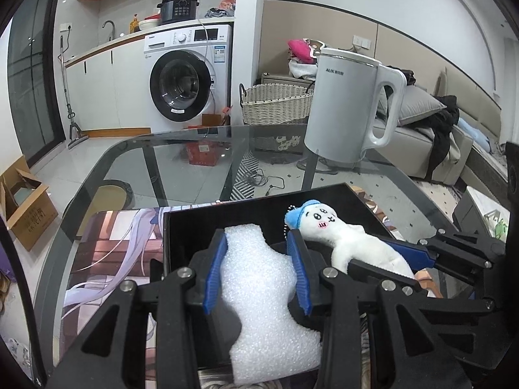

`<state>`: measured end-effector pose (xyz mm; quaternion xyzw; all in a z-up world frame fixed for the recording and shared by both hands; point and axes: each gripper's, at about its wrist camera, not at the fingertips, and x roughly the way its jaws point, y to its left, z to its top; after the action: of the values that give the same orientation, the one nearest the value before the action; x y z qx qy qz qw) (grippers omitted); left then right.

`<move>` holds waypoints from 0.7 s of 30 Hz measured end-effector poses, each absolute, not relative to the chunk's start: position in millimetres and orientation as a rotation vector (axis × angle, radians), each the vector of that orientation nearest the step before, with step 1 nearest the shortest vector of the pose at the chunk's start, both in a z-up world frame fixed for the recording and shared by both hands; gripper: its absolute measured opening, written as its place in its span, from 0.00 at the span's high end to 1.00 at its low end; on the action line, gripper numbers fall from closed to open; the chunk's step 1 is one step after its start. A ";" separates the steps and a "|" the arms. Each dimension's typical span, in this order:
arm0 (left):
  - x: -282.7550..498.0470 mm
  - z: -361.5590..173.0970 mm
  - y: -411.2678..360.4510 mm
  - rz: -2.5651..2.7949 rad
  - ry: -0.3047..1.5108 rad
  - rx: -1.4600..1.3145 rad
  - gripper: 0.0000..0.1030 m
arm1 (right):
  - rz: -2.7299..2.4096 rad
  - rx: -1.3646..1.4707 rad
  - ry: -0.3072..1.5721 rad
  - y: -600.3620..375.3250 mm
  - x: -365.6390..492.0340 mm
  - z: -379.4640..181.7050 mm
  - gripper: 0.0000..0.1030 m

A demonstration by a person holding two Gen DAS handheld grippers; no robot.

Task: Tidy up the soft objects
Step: 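Lower the foam and doll into the black box and open both tools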

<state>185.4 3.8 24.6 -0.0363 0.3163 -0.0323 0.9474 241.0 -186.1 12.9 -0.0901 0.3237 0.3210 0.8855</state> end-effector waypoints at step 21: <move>142.0 46.3 12.3 -0.030 0.549 -0.126 0.00 | 0.639 -0.171 0.572 -229.8 209.0 42.2 0.03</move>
<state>142.0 12.3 46.3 -0.0620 0.2711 -0.0150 0.9604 209.0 -229.8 42.2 -0.0826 0.2769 0.3096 0.9059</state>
